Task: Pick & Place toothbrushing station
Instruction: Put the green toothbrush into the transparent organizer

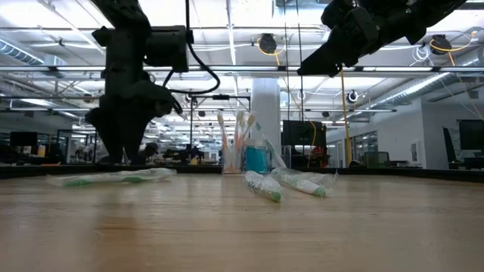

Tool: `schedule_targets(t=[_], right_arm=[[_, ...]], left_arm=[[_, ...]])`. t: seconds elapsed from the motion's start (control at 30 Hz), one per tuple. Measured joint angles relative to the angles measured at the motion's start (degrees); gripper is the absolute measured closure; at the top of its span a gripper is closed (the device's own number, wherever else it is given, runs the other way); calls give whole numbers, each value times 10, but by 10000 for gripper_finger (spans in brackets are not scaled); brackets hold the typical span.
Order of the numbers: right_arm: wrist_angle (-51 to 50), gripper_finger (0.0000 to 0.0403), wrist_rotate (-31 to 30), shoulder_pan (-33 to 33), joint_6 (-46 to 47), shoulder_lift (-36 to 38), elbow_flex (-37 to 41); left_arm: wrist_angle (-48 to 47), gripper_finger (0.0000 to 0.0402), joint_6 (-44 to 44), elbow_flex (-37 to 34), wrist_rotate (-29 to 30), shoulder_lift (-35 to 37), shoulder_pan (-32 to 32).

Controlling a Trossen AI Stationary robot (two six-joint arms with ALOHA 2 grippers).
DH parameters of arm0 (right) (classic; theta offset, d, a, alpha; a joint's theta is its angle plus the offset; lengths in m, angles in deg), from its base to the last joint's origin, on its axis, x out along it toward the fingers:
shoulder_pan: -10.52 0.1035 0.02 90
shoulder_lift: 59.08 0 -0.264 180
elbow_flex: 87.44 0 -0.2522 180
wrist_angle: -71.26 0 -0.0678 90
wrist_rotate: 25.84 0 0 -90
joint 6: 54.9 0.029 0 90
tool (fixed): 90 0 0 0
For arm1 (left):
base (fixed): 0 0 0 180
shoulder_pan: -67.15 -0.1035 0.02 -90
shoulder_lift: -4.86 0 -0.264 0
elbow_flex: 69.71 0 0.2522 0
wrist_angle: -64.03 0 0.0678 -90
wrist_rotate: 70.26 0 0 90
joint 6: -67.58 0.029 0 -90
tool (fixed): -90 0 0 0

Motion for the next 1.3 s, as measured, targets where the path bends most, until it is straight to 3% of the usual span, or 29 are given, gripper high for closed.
schedule_targets(t=[0.33, 0.67, 0.8, 1.07, 1.2, 1.3], right_arm=[[0, 227, 0, 0, -1, 0, 0], [0, 227, 0, 0, 0, 0, 0], [-2, 227, 0, 0, 0, 0, 0], [-2, 227, 0, 0, 0, 0, 0], [-1, 227, 0, 0, -1, 0, 0], [13, 227, -4, 0, -4, 0, 0]], left_arm=[[14, 167, -121, 1, 21, -37, 106], [17, 171, -189, 6, -3, -116, 121], [23, 218, -193, 6, -4, -116, 121], [28, 381, -169, 2, -1, -103, 114], [38, 382, -150, -1, 27, -73, 109], [67, 387, -124, 0, 125, -36, 105]])
